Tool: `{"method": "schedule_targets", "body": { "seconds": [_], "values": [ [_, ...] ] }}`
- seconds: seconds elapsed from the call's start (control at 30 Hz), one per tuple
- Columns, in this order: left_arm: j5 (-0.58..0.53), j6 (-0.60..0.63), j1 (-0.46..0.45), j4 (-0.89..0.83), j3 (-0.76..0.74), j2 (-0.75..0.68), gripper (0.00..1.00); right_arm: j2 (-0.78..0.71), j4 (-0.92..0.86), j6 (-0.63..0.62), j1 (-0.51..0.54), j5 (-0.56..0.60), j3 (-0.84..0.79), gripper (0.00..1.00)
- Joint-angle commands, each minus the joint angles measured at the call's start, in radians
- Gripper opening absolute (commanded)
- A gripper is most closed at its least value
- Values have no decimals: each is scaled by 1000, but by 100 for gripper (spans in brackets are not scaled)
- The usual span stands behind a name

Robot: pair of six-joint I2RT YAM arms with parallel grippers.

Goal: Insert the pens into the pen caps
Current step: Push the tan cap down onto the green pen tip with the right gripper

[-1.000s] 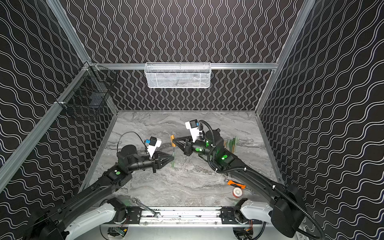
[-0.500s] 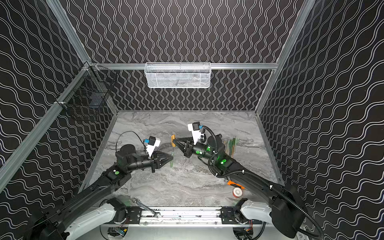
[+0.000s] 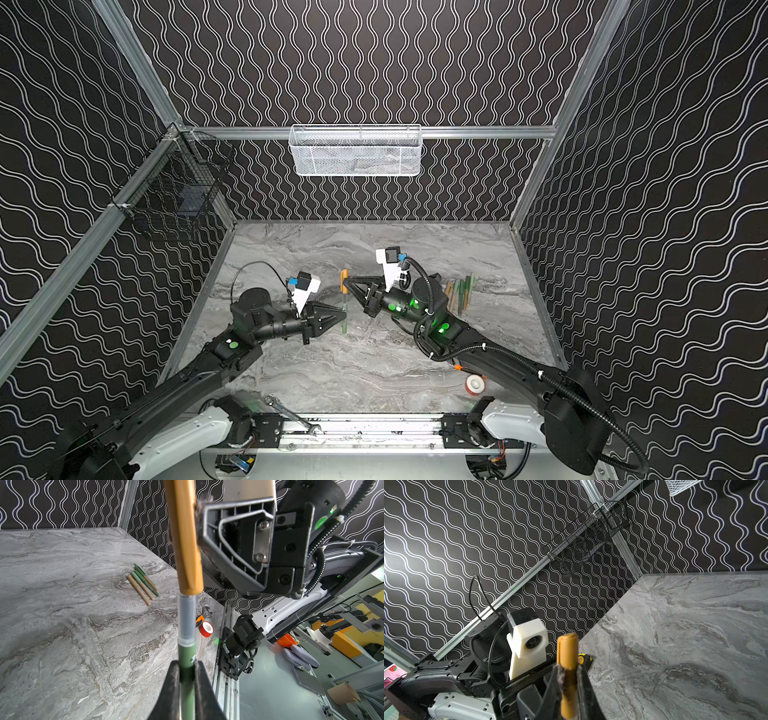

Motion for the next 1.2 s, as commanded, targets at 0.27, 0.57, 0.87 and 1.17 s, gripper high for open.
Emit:
{"method": "schedule_targets", "body": {
  "seconds": [0.27,0.57,0.87,1.17],
  "values": [
    [-53,0,10,104,33,-25,13,-9,-133,-95,68,46,-26,12],
    [-57,6,12,97,34,-30,13,-2,-161,-92,93,88,-30,12],
    [-60,6,13,95,34,-38,13,2,-208,-101,100,110,-15,11],
    [-62,4,15,99,35,-38,13,-5,-226,-127,124,128,-37,12]
  ]
}}
